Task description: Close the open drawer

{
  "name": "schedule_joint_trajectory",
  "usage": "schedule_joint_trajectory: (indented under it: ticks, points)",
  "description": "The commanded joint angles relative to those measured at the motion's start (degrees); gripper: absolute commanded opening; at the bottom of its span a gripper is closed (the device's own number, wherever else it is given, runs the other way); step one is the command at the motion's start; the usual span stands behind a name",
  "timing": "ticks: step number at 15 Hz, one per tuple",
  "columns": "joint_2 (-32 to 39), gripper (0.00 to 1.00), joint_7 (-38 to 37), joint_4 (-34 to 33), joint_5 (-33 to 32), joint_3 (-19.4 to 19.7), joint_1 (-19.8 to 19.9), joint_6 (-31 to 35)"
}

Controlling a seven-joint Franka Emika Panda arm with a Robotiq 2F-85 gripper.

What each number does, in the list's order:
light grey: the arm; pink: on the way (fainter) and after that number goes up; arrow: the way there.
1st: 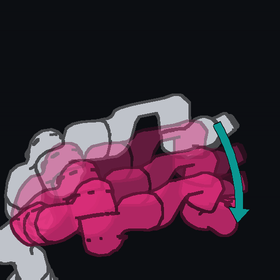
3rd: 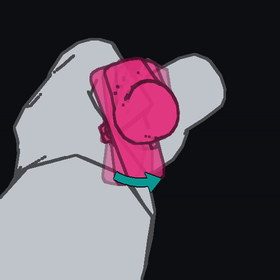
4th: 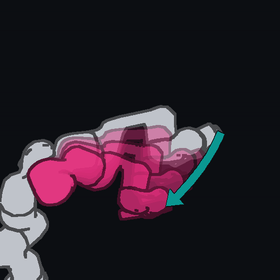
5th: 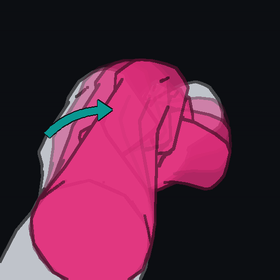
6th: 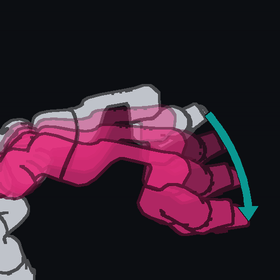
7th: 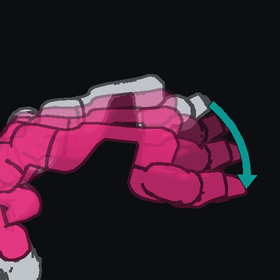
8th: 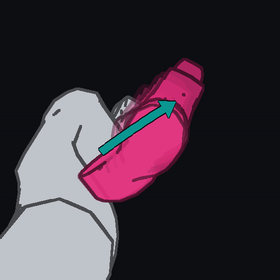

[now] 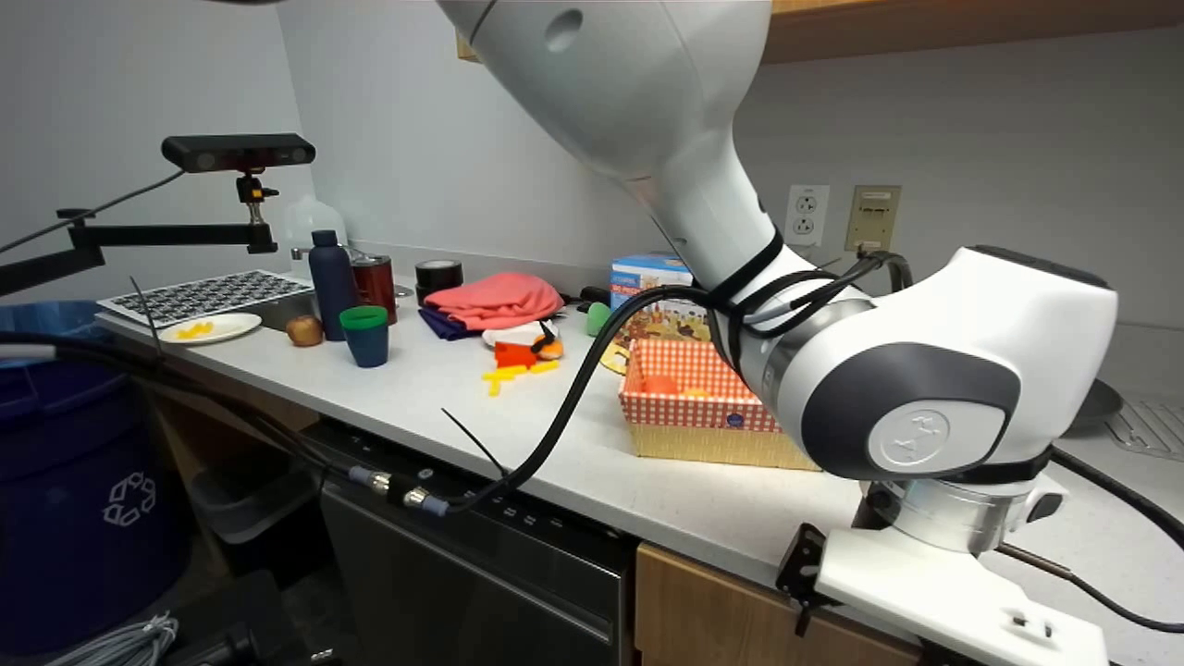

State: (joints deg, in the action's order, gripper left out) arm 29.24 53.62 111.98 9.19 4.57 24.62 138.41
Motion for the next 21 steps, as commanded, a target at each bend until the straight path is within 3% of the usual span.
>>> schedule_joint_trajectory:
  ticks: [1,9,21]
  points:
    - [3.42,1.0,-0.05,-4.09,2.45,-1.57,0.9,-0.42]
    - [1.24,1.0,-1.58,-1.58,0.77,-0.32,0.29,0.17]
    - [-15.55,1.0,-11.57,16.37,-10.5,4.28,-4.53,3.0]
